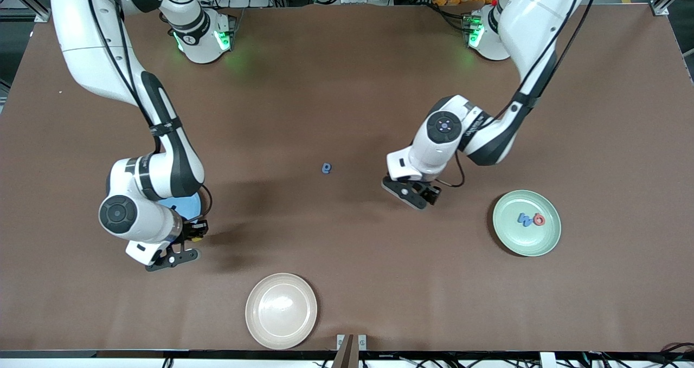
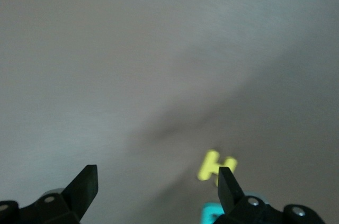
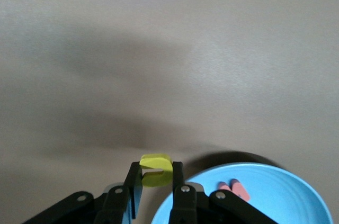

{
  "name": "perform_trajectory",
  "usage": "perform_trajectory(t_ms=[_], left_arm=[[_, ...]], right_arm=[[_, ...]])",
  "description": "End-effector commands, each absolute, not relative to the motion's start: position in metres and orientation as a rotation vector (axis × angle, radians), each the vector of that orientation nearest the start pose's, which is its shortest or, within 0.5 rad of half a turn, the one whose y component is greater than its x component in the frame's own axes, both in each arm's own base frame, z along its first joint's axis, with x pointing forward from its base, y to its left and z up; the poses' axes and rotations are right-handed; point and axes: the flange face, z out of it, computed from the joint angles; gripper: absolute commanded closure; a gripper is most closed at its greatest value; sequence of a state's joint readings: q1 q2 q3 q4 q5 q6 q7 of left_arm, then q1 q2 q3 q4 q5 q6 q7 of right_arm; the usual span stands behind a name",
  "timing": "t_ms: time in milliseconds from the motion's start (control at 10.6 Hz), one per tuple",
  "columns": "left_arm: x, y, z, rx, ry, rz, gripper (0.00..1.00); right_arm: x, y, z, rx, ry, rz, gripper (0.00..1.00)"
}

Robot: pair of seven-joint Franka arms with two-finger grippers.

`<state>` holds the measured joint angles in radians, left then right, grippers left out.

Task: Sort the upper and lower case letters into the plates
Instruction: 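Carry the yellow n toward the blue plate while the left gripper grasps the H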

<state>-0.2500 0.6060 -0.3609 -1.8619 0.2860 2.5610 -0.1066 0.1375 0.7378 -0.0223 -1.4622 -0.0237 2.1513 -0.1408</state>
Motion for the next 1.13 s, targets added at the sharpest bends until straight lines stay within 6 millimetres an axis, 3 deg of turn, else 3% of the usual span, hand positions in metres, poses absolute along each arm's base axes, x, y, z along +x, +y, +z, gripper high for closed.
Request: perform_trajectory(t_ms=[0,189,661,944,1039], left_arm=[[0.517,-0.391,0.198,-3.016,1.151,-0.221,0.00],[0.503,-0.401,0.187,-3.005,1.187,-0.201,0.00],[0.503,-0.390,0.172,-2.946,1.237,-0.185,0.00],[0.504,-0.387,0.163,-2.919,1.263,-0.177,0.13],[0.506,-0.386,0.162,-2.915,1.266,-0.178,0.24]], right_arm=[[0.704,0.075,0.239,-3.134,-0.454,0.093,0.99],[0.702,0.074,0.234,-3.134,-0.452,0.094,0.98],[0.694,0.073,0.219,-3.134,-0.455,0.057,0.98],[0.693,0.075,0.217,-3.132,-0.459,0.062,0.98],[0.691,0.076,0.214,-3.131,-0.461,0.074,0.98]])
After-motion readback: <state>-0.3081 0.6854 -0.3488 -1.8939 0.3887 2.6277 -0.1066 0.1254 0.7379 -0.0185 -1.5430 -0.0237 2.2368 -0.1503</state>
